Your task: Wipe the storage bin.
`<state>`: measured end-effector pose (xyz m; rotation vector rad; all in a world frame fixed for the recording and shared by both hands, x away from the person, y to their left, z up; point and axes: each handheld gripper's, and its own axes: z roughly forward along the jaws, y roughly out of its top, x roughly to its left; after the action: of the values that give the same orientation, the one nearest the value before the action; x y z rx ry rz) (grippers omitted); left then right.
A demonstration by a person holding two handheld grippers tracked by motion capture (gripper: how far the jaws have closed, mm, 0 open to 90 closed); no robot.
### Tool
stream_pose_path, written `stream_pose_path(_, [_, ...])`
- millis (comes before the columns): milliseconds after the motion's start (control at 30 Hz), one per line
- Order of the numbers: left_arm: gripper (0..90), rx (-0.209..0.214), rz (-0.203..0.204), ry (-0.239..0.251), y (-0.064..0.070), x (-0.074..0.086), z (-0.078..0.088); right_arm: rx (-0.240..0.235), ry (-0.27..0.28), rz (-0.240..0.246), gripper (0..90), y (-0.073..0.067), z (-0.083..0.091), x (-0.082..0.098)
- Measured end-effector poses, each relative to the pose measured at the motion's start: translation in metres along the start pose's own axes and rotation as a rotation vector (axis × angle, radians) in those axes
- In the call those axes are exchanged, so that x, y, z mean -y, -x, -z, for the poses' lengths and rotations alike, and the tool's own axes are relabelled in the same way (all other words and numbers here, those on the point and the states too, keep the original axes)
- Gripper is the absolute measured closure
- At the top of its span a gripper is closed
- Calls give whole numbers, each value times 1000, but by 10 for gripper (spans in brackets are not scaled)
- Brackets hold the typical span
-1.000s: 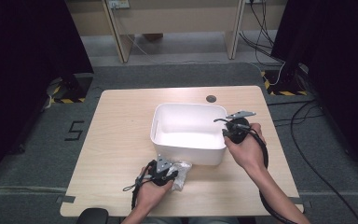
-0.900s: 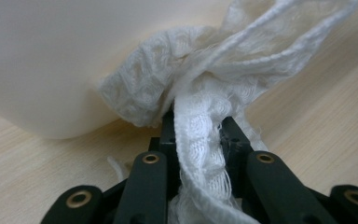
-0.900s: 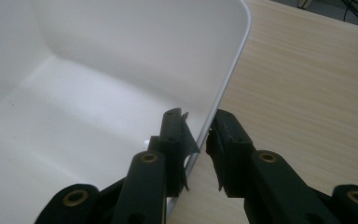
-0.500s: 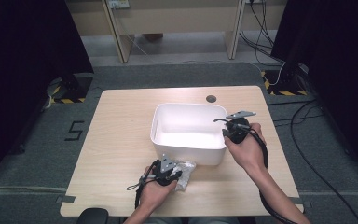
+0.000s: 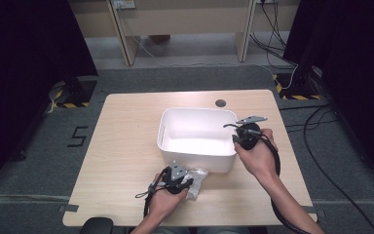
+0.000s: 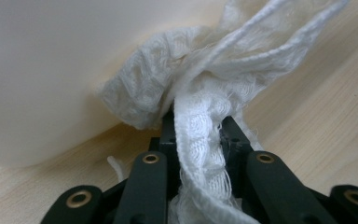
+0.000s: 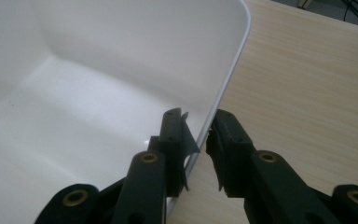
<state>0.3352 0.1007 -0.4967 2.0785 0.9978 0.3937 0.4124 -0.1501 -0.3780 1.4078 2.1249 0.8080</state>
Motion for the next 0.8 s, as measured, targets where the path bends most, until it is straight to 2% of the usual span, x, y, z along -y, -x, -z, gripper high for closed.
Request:
stream_pose_path(267, [755,3,0,-1,1,-1,-1,-1,1,1,751,0,0,0])
stream_pose_path(800, [756,3,7,48,5,-6,8,2,1,1,750,0,0,0])
